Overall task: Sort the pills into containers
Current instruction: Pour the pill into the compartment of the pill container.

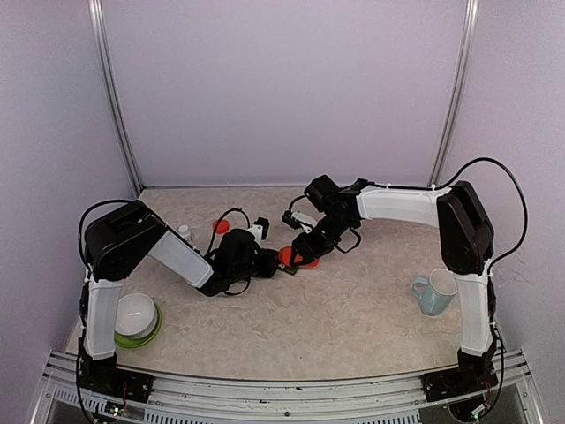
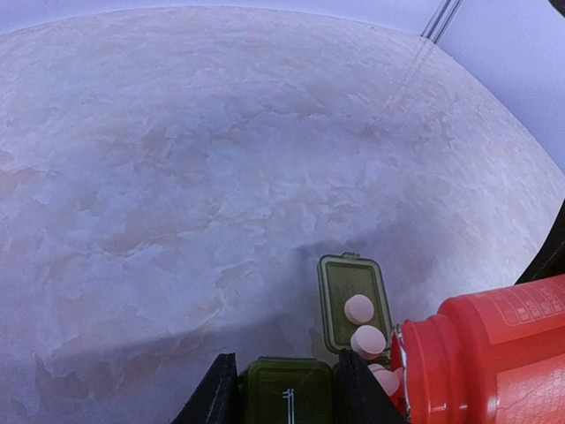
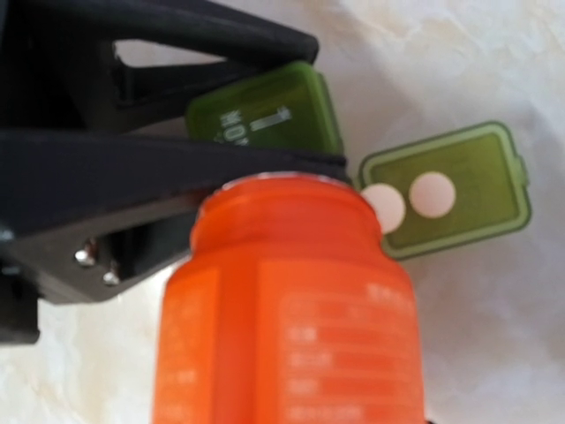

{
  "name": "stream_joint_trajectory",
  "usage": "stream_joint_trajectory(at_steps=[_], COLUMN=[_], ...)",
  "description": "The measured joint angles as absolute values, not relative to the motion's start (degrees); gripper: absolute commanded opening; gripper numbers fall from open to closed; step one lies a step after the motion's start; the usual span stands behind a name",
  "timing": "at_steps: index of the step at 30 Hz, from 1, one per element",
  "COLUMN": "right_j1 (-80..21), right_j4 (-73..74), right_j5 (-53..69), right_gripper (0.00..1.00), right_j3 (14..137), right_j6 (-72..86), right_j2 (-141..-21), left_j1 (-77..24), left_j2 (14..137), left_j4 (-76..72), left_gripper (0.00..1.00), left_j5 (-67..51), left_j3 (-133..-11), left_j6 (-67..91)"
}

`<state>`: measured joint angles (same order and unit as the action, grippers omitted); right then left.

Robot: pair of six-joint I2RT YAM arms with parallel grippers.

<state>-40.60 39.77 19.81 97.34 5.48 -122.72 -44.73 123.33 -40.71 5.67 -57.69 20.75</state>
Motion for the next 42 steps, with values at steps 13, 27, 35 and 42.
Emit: stream_joint_trajectory(at_steps=[13, 27, 35, 42], right_j1=[-40.5, -40.5, -40.5, -40.5], right_j4=[30.3, 19.2, 12.7, 10.4], right_j5=[21.6, 22.3, 22.3, 22.4], right_gripper=[0.05, 0.04, 0.03, 0.02], right_j3=[89.3, 80.8, 76.3, 74.8], right_j6=[5.2, 4.0, 3.9, 3.9], right_j2=[-119.4, -116.3, -114.9, -114.5], left_j1=[-44.7, -44.7, -44.7, -44.7], left_j2=[123.3, 123.3, 123.3, 123.2], left_j4=[-40.5, -40.5, -40.5, -40.5], left_gripper=[0.19, 0.19, 0.19, 0.19], left_j5=[6.3, 6.4, 6.5, 6.5], left_j3=[-57.7, -57.7, -57.7, -57.7], left_j6=[20.8, 20.7, 20.6, 20.6])
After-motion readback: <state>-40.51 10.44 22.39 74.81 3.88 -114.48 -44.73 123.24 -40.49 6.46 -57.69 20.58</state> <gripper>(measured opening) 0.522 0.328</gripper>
